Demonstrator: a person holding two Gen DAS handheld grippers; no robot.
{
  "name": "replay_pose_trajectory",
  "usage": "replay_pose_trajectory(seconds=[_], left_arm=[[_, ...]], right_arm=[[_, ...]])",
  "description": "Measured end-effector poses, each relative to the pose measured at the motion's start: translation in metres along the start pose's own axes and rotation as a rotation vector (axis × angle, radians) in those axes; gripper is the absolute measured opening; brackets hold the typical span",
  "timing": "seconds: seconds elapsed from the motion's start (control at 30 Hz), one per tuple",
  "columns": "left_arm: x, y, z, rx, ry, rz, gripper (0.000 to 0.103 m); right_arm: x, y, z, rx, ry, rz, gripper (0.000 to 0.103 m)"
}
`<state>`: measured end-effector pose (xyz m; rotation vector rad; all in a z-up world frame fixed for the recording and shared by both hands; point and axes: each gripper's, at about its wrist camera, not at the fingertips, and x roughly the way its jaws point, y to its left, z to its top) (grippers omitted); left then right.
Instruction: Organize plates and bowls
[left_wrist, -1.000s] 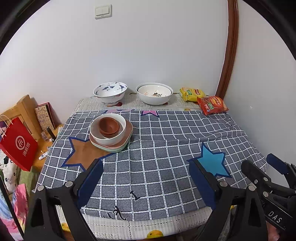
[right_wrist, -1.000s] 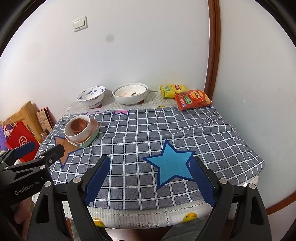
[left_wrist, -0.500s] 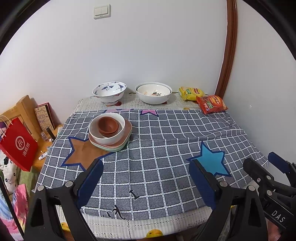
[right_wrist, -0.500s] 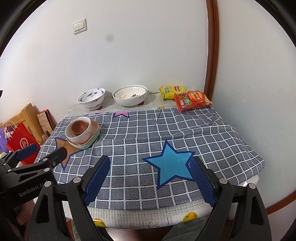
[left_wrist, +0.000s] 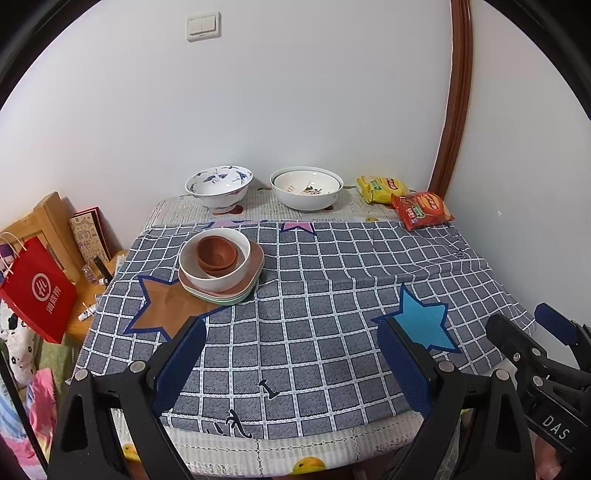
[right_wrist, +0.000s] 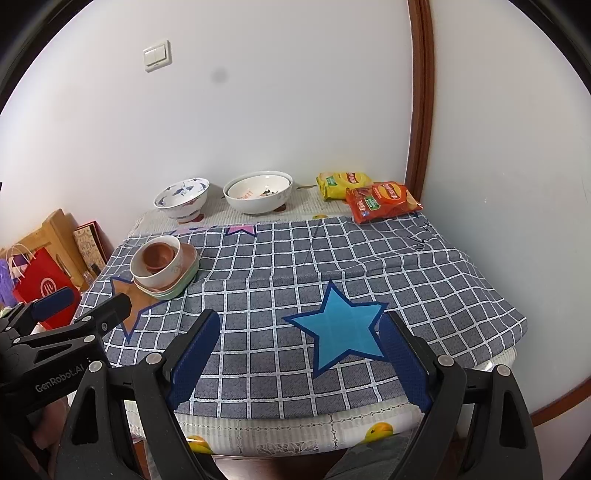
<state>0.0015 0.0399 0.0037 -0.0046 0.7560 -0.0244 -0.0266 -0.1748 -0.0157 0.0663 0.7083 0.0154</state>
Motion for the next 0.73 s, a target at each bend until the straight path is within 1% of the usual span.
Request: replay_pose_trajectory(seconds=[0.5,0.73], left_arm=[[-0.003,0.001,0.002,0.005,-0.008,0.003,0.094],[-0.004,-0.001,0.007,0.011,-0.018,0.003,0.094]], right_arm=[[-0.007,0.003,0.002,0.000,-0.017,-0.004,0.087],[-0.013,0.007,0.005,-0.010,-0.028,-0.012,0.087]])
